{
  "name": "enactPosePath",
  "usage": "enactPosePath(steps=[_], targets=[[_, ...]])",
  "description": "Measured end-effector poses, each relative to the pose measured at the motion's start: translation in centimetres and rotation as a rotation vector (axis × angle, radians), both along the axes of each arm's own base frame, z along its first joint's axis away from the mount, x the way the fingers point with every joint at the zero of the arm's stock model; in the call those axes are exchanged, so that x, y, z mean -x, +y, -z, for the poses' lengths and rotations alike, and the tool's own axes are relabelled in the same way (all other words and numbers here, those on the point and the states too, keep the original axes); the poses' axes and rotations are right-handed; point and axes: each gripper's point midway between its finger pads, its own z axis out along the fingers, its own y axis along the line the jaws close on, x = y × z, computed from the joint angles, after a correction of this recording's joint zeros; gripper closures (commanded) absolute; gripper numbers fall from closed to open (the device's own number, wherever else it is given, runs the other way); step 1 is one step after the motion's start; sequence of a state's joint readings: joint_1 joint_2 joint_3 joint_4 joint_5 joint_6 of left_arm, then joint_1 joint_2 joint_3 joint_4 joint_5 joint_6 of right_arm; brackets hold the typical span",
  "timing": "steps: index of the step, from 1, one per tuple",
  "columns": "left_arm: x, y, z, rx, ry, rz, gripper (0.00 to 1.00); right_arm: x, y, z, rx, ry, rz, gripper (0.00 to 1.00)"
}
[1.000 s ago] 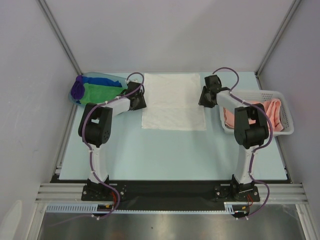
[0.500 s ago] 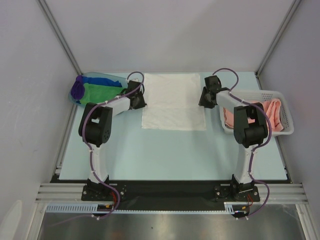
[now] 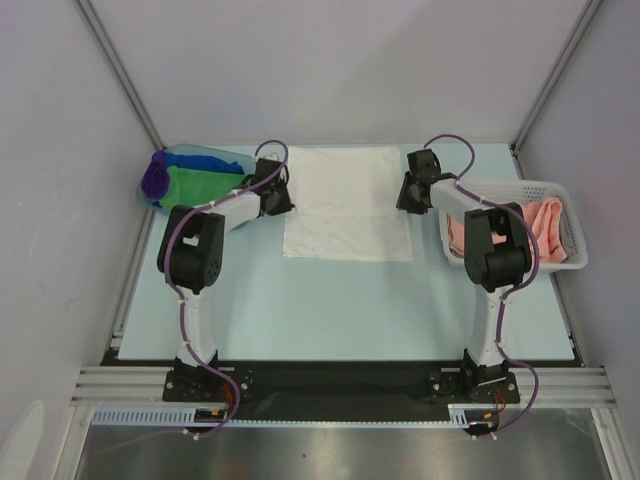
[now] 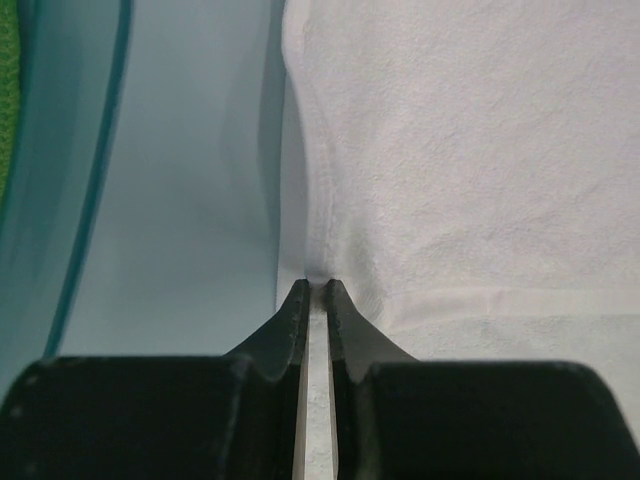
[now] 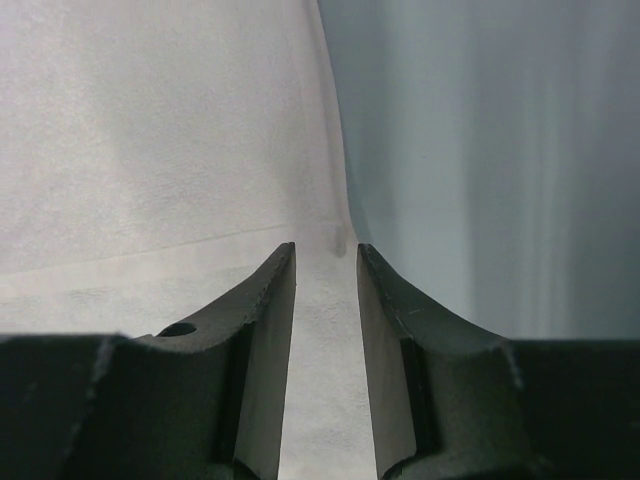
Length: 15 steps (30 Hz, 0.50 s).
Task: Fold and stack the towels
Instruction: Fold the towel
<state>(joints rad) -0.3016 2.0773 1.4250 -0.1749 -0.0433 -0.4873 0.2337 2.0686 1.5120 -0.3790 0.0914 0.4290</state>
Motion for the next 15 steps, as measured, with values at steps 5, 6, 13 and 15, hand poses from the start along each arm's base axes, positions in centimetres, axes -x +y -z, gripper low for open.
enactPosePath(steps=[5,6,13,15], targets=[[-0.6,-0.3,-0.8,0.009,-0.020,0.006,0.95,-0.7,0.0,-0.8,0.001,-0.021,0.004,0.66],[-0.7,-0.3,-0.9,0.010,-0.022,0.006,0.95,-0.9,0.1,-1.0,0.000,-0.025,0.004,0.66],[-0.8,-0.6,-0.9,0.017,-0.021,0.021,0.95,-1.3,0.2,-0.2,0.016,-0.017,0.008,0.66],[-0.7,-0.6,-0.8,0.016,-0.019,0.021,0.96,-1.1,0.2,0.2,0.024,-0.006,0.009,0.66]])
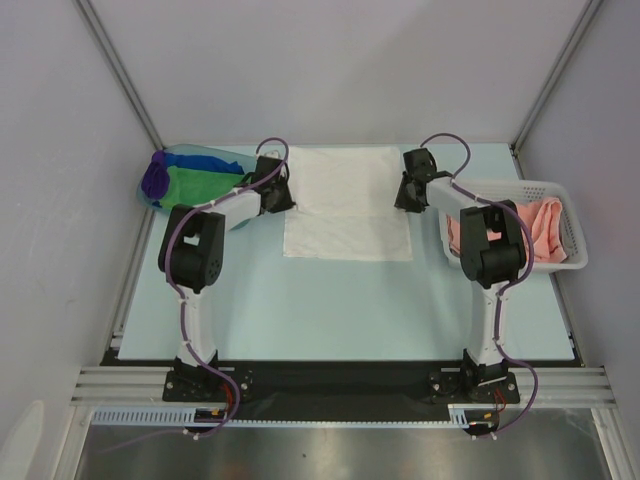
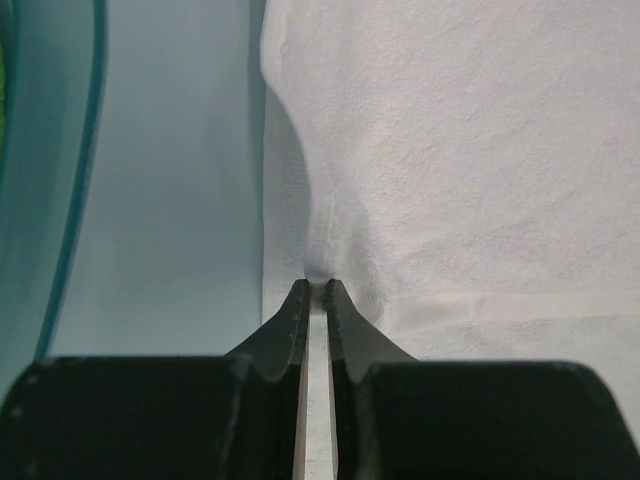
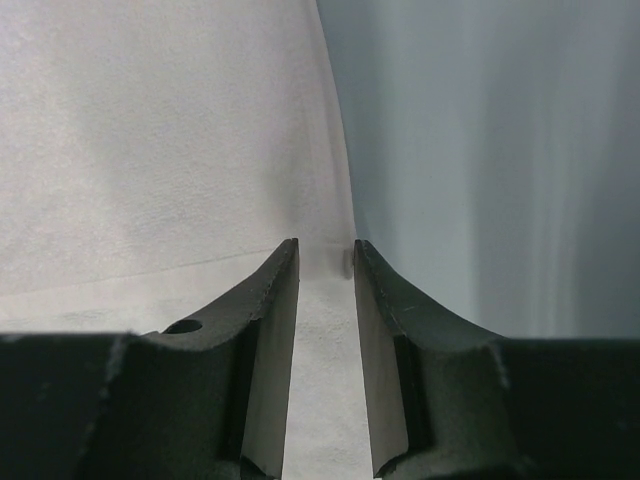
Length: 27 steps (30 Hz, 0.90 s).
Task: Fold and stack the towels
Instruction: Fold the towel
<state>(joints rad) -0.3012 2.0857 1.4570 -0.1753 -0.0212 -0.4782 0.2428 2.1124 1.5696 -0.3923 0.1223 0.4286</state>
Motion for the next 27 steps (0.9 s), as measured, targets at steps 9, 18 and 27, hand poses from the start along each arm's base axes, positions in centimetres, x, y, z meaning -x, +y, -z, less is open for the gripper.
enactPosePath(steps=[9,18,27], targets=[[0.0,0.0,0.2,-0.001,0.004,0.000,0.96,0.1,-0.1,0.6,0.024,0.009,0.003,0.73],[-0.2,-0.1,-0.1,0.005,-0.001,0.004,0.96,-0.2,0.0,0.1,0.030,-0.003,-0.001,0.98],[-0.6,-0.5,-1.0,0.021,-0.016,0.026,1.00,-0.8,-0.2,-0.8,0.029,-0.014,0.001,1.00]])
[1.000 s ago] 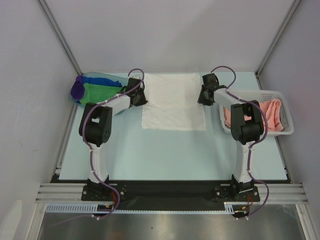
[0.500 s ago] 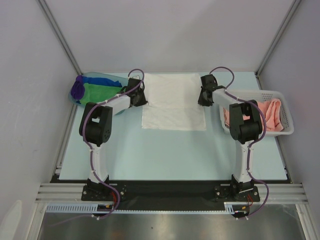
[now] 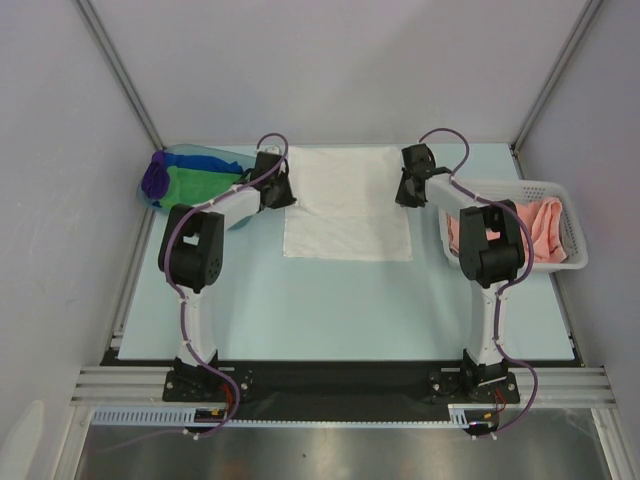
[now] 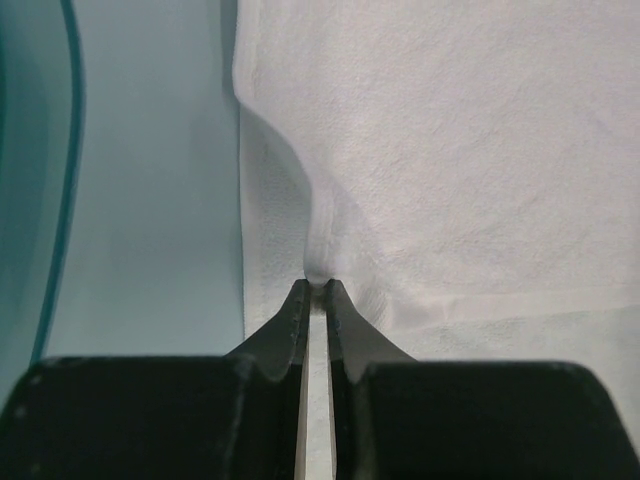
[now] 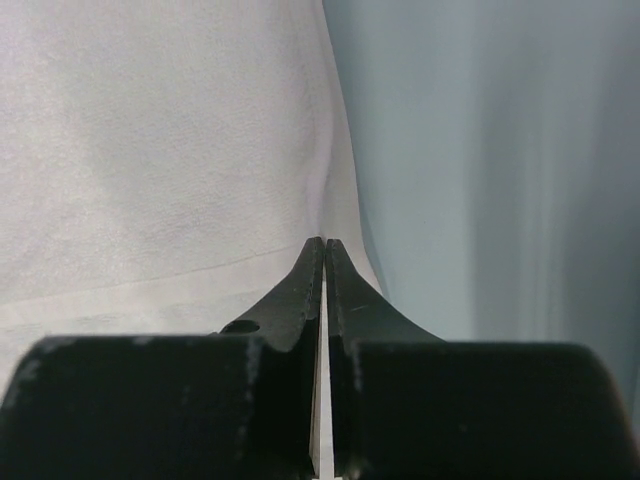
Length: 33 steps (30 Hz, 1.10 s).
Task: Fold and stack the towels
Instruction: Fold the towel
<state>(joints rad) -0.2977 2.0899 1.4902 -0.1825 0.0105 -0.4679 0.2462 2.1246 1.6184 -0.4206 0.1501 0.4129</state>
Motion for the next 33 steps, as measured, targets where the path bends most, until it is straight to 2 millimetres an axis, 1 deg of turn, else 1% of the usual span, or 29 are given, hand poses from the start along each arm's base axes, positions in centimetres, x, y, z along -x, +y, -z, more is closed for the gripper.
enactPosePath(steps=[7,10,14,17,20,27,29,33], targets=[[-0.1,-0.1,-0.2,0.000,-0.003,0.008,1.00,0.1,-0.4,0.0,0.004,0.007,0.004,1.00],[0.0,-0.1,-0.4,0.000,-0.003,0.008,1.00,0.1,-0.7,-0.4,0.003,0.003,0.009,1.00],[0.0,-0.1,-0.9,0.002,-0.011,0.008,1.00,-0.1,-0.9,-1.8,-0.004,-0.024,0.013,1.00],[0.0,-0.1,-1.7,0.006,-0.024,0.008,1.00,-0.2,-0.9,-2.9,-0.009,-0.045,0.014,1.00],[0.2,0.0,-2.2,0.008,-0.032,0.008,1.00,-0.2,-0.9,-3.4,-0.011,-0.054,0.014,1.00],[0.8,0.0,-2.7,0.014,-0.032,0.014,1.00,-0.2,-0.9,-4.0,-0.019,-0.064,0.011,1.00],[0.8,0.0,-3.2,0.019,-0.041,0.016,1.00,-0.2,-0.9,-4.6,-0.022,-0.075,0.011,1.00],[0.8,-0.1,-5.0,0.030,-0.071,0.019,1.00,-0.2,-0.9,-6.4,-0.030,-0.107,0.011,1.00]])
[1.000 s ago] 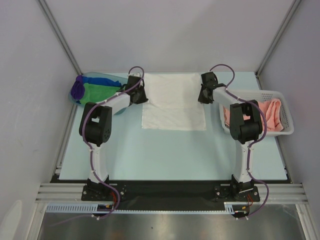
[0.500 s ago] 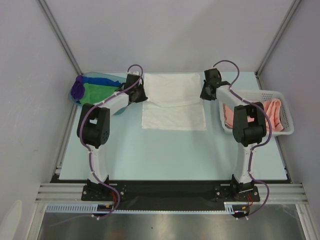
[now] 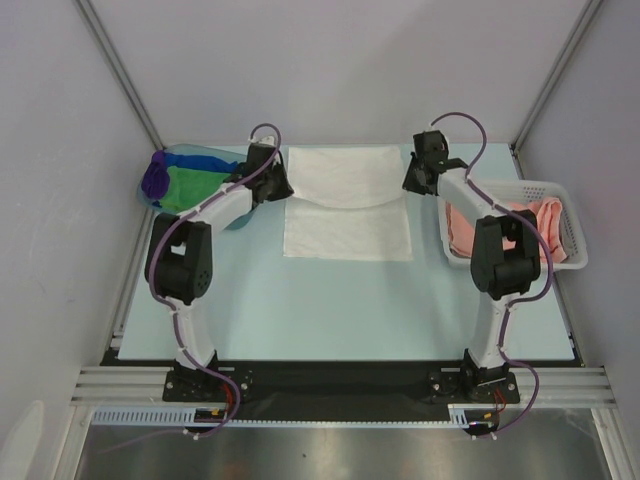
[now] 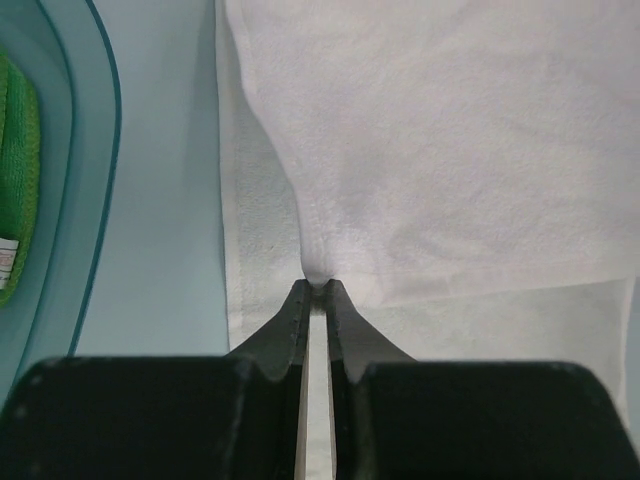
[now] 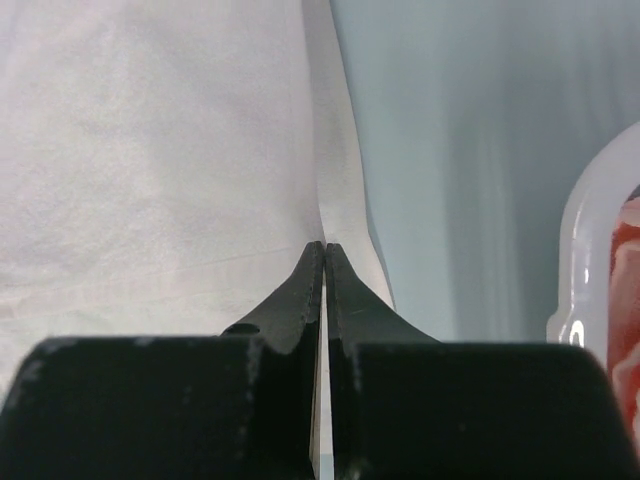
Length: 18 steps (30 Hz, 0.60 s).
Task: Fold and stack the towels
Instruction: Fold the towel
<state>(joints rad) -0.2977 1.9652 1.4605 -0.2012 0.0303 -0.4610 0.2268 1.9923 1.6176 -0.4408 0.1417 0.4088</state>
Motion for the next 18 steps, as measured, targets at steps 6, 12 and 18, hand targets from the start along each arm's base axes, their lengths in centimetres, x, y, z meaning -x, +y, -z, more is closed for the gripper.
enactPosePath(steps=[6,12,18], targets=[[0.1,0.0,-2.3,0.013,-0.041,0.001,1.00,0.2,-0.1,-2.2,-0.008,-0.037,0.000,1.00],[0.9,0.2,-3.2,0.018,-0.051,0.003,1.00,0.8,-0.2,-3.5,-0.012,-0.053,0.000,1.00],[2.3,0.6,-3.1,0.018,-0.042,0.005,1.00,2.1,-0.5,-3.4,-0.010,-0.042,0.001,1.00]])
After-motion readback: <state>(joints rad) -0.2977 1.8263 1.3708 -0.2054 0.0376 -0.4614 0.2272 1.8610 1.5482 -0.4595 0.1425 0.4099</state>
